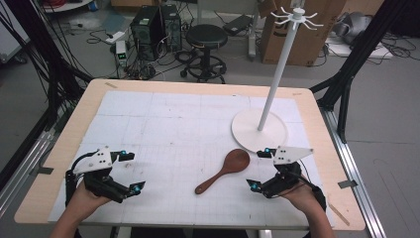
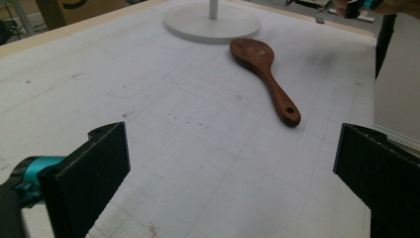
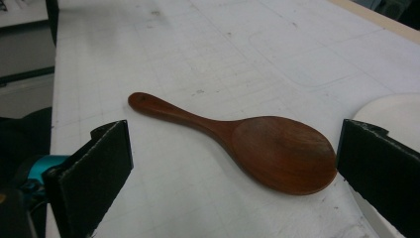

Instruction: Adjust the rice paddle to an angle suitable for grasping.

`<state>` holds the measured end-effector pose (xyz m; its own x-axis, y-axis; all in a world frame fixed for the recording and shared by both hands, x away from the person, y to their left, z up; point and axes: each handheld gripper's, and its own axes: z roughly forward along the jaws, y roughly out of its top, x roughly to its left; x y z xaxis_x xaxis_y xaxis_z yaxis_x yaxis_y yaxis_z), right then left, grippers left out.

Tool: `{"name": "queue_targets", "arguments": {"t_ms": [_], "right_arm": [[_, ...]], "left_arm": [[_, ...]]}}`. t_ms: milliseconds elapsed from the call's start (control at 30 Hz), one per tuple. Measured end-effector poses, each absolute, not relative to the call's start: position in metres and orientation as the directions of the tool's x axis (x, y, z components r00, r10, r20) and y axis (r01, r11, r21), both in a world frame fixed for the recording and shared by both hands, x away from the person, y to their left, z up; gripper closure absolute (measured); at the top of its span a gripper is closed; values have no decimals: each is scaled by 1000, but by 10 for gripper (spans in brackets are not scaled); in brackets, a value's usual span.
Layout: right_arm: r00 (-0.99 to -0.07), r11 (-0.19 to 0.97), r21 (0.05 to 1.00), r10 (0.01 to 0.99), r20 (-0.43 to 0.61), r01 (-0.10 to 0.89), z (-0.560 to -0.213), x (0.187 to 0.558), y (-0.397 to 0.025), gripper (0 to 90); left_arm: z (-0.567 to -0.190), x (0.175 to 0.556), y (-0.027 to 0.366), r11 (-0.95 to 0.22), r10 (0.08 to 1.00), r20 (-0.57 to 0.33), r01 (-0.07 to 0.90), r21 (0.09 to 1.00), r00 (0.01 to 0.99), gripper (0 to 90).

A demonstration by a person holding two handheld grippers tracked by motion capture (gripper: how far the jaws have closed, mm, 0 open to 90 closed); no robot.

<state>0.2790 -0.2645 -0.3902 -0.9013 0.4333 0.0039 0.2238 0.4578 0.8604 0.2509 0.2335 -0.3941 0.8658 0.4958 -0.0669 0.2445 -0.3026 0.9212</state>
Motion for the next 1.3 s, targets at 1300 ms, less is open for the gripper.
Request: {"name": "queue_targets", "arguments": {"t_ms": [1300], "right_arm": [[-887,667,671,461,-30,324,-387,337,-203,354]], "left_arm": [[-395,251,231,-326,489,-55,241,914,871,16]]}}
